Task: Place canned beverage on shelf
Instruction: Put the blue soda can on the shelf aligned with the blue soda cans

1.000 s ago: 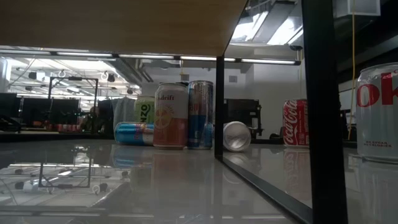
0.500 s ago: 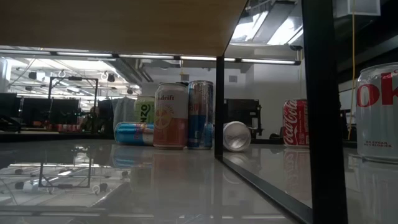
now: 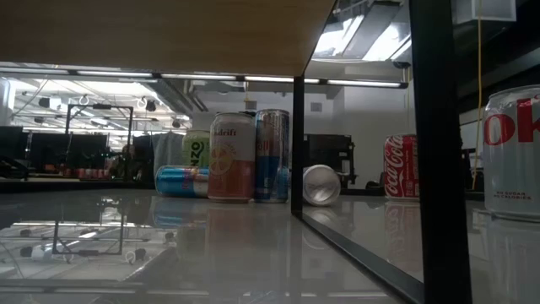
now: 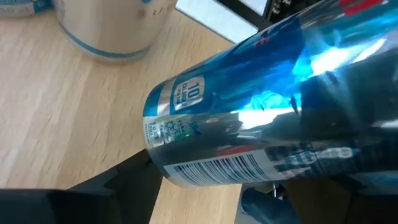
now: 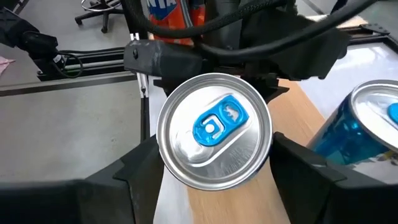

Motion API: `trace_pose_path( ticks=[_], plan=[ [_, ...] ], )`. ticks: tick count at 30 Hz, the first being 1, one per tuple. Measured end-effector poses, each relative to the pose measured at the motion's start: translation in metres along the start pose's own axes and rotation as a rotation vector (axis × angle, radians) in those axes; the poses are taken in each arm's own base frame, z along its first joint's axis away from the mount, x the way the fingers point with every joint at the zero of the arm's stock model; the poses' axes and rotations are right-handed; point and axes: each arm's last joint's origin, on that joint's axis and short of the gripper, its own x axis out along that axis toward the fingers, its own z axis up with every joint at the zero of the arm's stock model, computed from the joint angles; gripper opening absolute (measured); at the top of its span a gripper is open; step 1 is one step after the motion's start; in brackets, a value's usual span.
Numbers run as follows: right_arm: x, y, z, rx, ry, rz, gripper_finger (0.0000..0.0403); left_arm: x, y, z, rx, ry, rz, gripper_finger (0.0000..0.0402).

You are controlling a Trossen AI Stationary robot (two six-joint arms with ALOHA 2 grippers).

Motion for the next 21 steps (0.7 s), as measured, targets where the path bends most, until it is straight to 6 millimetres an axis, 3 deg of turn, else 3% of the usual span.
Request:
trace_pose_path(
  ticks=[21],
  plan=[
    [0.0015,-0.0034,-0.0013,0.013,0.050,0.019,0.0250,0.0021,0.0023,-0.0005,0.004,0.018,0.019,0.0295]
  ],
)
